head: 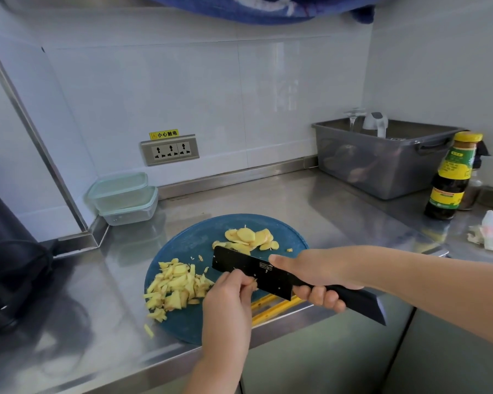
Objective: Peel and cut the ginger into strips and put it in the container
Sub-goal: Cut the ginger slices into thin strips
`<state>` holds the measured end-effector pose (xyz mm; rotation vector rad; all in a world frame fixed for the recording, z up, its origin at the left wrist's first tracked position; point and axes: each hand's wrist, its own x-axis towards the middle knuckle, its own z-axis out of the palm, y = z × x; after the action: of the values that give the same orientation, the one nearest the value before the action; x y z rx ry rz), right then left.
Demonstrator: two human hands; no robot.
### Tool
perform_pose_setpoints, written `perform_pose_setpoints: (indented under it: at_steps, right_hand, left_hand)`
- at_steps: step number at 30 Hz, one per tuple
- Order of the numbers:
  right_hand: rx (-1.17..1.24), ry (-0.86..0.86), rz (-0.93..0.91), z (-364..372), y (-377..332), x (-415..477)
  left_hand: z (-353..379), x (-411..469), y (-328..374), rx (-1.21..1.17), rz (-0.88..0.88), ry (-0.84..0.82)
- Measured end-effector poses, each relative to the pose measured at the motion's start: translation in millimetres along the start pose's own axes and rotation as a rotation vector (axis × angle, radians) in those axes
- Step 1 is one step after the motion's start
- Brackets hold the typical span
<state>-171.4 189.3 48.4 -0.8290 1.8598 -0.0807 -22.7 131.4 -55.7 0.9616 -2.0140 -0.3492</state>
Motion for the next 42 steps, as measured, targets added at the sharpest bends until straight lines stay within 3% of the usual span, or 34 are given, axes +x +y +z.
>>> perform_pose_setpoints:
  at_steps: [23, 42]
  right_hand:
    - [0.251, -0.015, -0.158, -10.7, 29.1, 1.1]
    - [0.187, -0.013, -0.162, 2.1, 23.8, 8.3]
  left_hand:
    - [1.1, -5.7, -3.6, -0.003, 0.026, 0.046]
    - [-0.5, -4.8, -1.9, 0.008, 0.035, 0.053]
